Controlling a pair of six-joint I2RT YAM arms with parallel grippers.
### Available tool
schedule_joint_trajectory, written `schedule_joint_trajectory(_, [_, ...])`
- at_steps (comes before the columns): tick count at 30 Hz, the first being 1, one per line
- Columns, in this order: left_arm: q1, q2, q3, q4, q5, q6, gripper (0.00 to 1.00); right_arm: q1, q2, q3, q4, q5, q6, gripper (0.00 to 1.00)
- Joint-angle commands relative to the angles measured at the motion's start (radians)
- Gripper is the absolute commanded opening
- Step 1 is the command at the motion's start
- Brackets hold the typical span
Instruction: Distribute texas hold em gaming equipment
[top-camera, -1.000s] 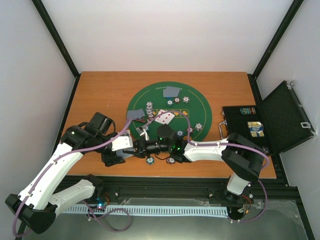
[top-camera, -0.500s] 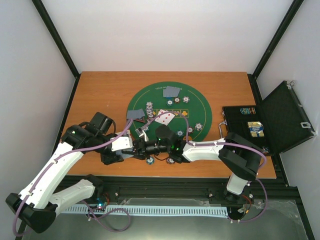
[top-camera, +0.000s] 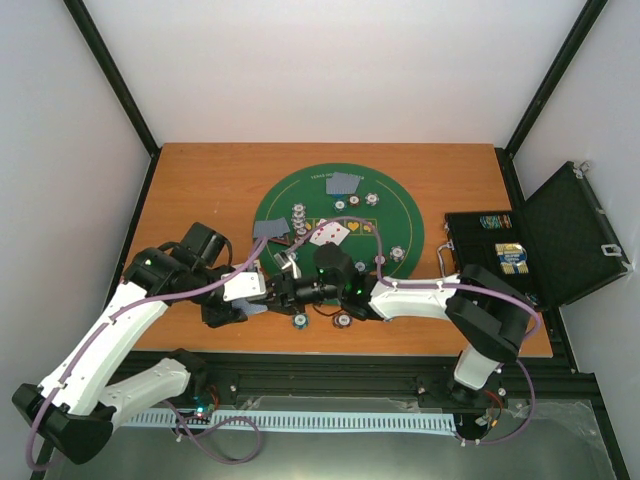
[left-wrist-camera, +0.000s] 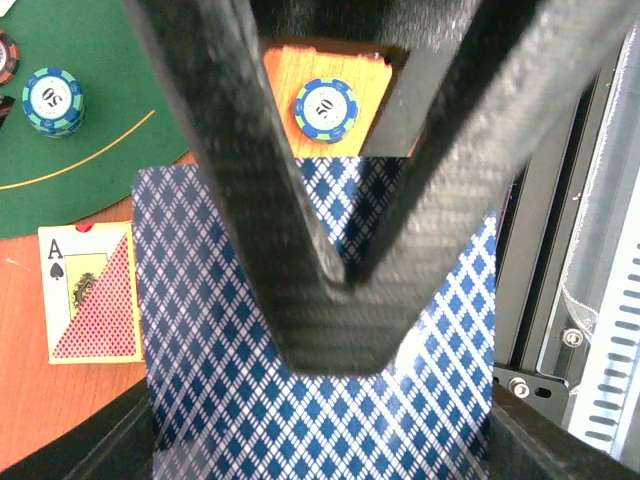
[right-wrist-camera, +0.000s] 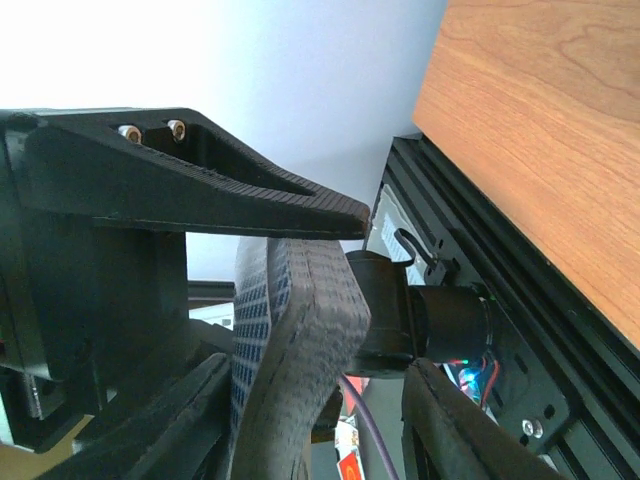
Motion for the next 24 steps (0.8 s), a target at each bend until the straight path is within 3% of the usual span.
schedule_joint_trajectory(1, [-0.002,-0.014,0.047,-0.014,-0.001,0.021,0.53,-0.040,-0.050,-0.011,-0.149,0.021,-0.062,0.44])
schedule_joint_trajectory(6, [-0.002,-0.014,0.043,-0.010,-0.001,0.018,0.52,-0.048,-0.075,-0.016,-0.160,0.025,-0.066,0.33])
schedule_joint_trajectory(8, [-0.002,-0.014,0.044,-0.010,0.001,0.015,0.53,-0.048,-0.076,-0.015,-0.159,0.024,-0.063,0.33])
schedule_joint_trajectory(11, [-0.002,-0.012,0.044,-0.009,0.005,0.015,0.53,-0.039,-0.069,-0.006,-0.108,0.003,-0.057,0.53])
schedule_joint_trajectory(14, [-0.002,-0.005,0.046,-0.009,0.006,0.013,0.53,-0.013,-0.042,0.030,-0.076,-0.012,-0.056,0.65])
schedule_joint_trajectory(24, [-0.002,0.000,0.047,-0.013,0.012,0.008,0.53,0.043,0.066,0.084,0.011,-0.023,-0.017,0.65])
